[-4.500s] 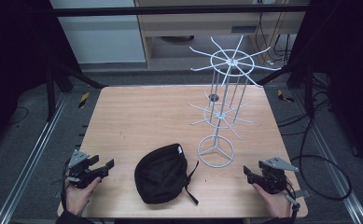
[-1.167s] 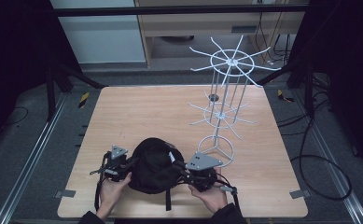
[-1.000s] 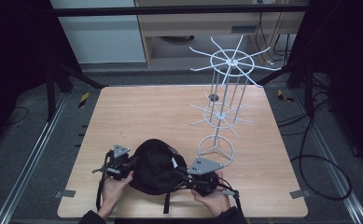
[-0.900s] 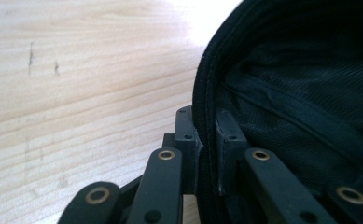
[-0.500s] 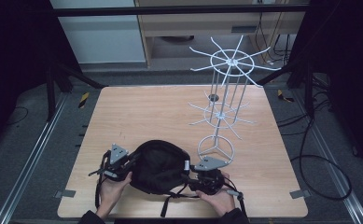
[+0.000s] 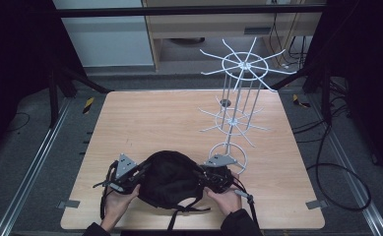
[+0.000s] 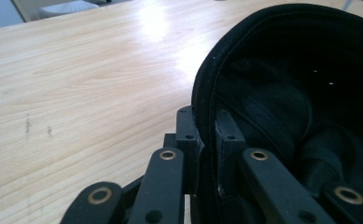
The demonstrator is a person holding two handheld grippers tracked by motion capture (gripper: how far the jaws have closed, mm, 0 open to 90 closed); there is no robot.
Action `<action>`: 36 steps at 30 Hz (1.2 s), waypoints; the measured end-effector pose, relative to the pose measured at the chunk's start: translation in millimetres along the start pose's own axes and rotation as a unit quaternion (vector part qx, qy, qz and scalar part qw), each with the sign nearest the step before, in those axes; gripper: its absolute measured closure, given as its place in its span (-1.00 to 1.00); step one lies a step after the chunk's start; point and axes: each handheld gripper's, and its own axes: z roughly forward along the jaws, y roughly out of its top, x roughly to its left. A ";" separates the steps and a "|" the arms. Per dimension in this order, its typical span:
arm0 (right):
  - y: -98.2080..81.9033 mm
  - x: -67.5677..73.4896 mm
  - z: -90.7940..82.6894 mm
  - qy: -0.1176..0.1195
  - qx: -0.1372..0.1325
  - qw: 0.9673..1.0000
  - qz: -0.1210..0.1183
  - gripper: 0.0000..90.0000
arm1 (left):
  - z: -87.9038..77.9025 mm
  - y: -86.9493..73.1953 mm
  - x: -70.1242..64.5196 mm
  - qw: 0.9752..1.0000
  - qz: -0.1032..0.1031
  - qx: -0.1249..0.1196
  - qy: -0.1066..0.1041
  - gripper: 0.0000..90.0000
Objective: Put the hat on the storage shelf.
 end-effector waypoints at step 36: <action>11.5 43.3 -34.5 0.069 -0.093 0.987 -0.108 0.78 | 25.4 -9.3 16.4 0.997 -0.069 0.034 0.022 0.74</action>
